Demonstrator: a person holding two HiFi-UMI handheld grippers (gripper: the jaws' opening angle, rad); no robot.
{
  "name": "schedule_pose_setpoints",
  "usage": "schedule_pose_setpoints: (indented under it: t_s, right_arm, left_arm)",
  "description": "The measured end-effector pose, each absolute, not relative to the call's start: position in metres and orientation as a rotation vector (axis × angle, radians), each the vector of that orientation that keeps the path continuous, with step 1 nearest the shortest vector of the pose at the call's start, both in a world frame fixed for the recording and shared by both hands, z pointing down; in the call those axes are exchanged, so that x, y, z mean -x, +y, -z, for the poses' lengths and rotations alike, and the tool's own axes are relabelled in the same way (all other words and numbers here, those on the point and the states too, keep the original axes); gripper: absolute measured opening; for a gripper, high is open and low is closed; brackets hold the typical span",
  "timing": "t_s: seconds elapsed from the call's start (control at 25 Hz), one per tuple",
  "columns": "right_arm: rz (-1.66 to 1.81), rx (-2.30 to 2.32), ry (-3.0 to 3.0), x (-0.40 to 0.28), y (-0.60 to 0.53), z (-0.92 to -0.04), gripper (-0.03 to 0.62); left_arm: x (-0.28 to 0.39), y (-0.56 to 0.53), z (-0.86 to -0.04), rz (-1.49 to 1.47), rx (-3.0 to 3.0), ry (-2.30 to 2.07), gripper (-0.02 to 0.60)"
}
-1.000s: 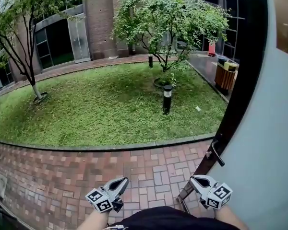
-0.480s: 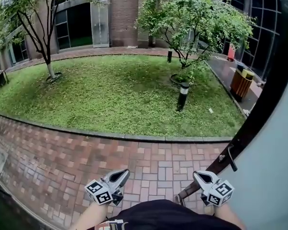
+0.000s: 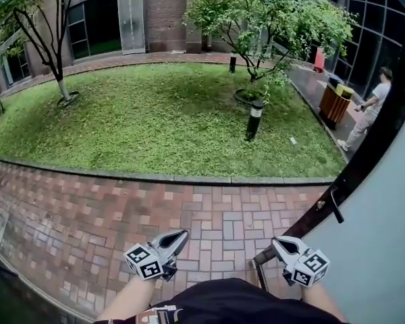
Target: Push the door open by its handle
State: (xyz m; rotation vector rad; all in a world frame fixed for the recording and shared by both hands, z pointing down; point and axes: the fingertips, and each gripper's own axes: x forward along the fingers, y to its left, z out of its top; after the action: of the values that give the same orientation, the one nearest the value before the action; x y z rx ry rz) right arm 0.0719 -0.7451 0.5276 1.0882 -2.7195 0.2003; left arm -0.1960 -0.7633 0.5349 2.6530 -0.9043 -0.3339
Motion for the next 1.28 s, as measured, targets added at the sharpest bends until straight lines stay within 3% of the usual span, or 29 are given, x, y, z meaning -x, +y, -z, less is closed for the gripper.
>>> schedule_pose_setpoints:
  t_s: [0.32, 0.84, 1.28]
  right_arm:
    - [-0.157, -0.891, -2.825, -0.114, -0.714, -0.54, 0.002]
    - [-0.219, -0.522, -2.988, -0.082, -0.681, -0.534, 0.0]
    - [-0.122, -0.484, -3.016, -0.048, -0.553, -0.511, 0.002]
  left_arm:
    - [0.143, -0.685, -0.522, 0.258, -2.615, -1.149, 0.005]
    - [0.109, -0.528, -0.51, 0.175, -2.432, -1.498, 0.005]
    - [0.088, -0.39, -0.481, 0.103, -2.628, -1.429, 0.005]
